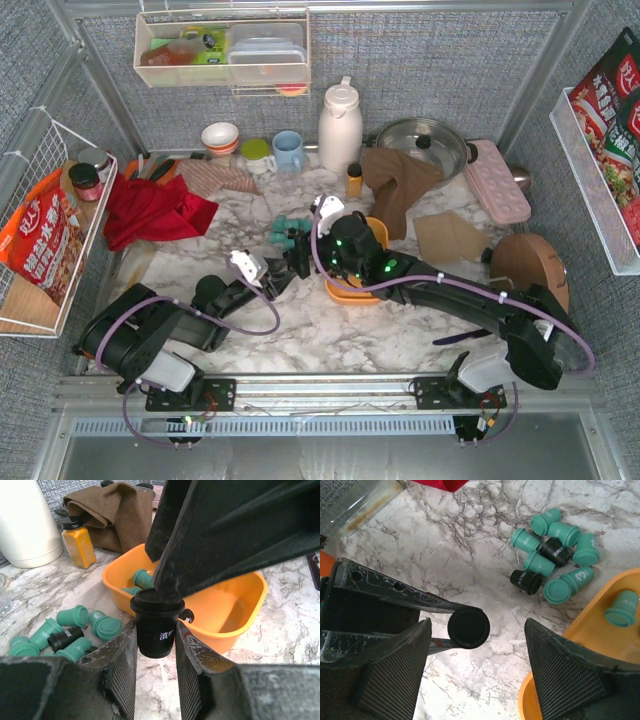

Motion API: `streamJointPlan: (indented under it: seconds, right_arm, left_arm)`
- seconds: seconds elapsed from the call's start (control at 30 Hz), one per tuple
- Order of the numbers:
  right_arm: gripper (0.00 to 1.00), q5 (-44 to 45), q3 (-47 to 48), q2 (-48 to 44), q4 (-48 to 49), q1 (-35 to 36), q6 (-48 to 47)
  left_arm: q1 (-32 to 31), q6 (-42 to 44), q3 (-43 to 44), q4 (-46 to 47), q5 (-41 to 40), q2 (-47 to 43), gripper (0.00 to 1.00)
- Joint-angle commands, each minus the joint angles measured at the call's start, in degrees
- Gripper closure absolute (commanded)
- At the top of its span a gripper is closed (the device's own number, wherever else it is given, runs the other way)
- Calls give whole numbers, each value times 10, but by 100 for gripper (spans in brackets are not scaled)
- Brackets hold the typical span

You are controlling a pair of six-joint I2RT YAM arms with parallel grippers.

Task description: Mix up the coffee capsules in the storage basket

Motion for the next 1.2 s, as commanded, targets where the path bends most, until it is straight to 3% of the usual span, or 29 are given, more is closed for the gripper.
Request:
streamJointPlan:
  seconds: [0.0,0.23,0.67,1.03,1.17]
  right_arm:
    - [21,6,9,21,23,7,10]
    - [25,14,37,43,2,11,10]
    - [45,-4,48,46,-35,18,1]
    - [47,5,46,40,-61,19,2]
    - [55,3,47,38,-60,19,5]
  left_arm:
    - [-4,4,3,33,8,3,81]
    - [-13,2,4,33,13,0,81]
    - [-19,7,0,33,10,-10,80]
    - [-22,11,-3,33,5,-18,80]
    - [-23,10,-3,33,5,-16,79]
